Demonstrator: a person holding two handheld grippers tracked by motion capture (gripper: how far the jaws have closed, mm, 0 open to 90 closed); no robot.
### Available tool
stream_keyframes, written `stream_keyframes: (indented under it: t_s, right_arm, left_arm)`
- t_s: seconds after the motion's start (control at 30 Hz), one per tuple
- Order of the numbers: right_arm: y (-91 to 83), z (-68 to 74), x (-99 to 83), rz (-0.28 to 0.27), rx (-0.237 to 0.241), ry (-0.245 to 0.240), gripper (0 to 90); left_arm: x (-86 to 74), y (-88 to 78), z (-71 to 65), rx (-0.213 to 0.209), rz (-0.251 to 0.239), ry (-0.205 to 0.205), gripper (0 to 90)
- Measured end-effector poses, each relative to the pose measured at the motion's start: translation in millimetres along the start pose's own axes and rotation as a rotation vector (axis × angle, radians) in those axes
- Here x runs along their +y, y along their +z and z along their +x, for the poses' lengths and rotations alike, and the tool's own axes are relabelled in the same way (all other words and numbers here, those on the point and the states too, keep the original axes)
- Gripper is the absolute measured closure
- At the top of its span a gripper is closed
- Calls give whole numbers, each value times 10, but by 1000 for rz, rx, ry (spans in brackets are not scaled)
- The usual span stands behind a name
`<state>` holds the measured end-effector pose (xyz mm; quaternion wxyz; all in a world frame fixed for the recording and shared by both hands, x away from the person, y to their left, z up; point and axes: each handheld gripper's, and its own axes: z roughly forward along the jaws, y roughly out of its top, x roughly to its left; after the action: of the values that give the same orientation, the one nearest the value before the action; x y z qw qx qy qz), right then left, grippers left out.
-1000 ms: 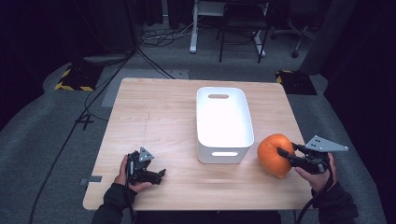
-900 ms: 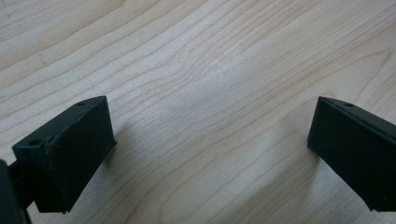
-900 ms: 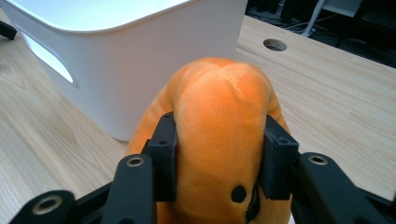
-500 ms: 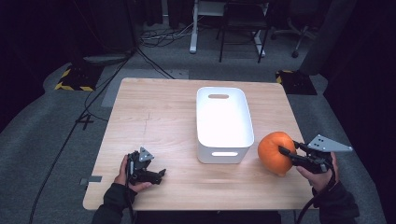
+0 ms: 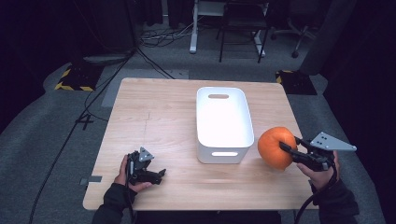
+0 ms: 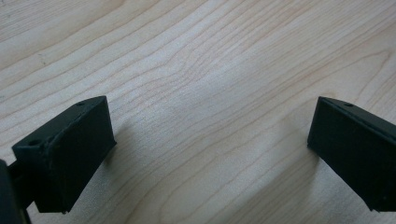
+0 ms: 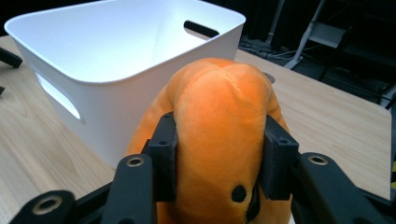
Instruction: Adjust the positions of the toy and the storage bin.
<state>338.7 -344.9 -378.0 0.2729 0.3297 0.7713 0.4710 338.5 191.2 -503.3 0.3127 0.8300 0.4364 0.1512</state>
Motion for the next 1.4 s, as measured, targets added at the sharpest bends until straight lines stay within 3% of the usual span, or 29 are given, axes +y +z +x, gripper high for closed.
stream_keyframes:
  t_s: [0.43, 0.83, 1.4]
  right_arm:
    - [-16, -21, 102, -22, -14, -9, 567]
    - [-38, -63, 308, -82, -21, -19, 565]
    - [-58, -91, 538, -122, -44, -42, 565]
  left_arm:
    - [-1, 3, -2, 6, -5, -1, 6]
    - [1, 1, 0, 8, -3, 3, 6]
    - [1, 1, 0, 7, -3, 3, 6]
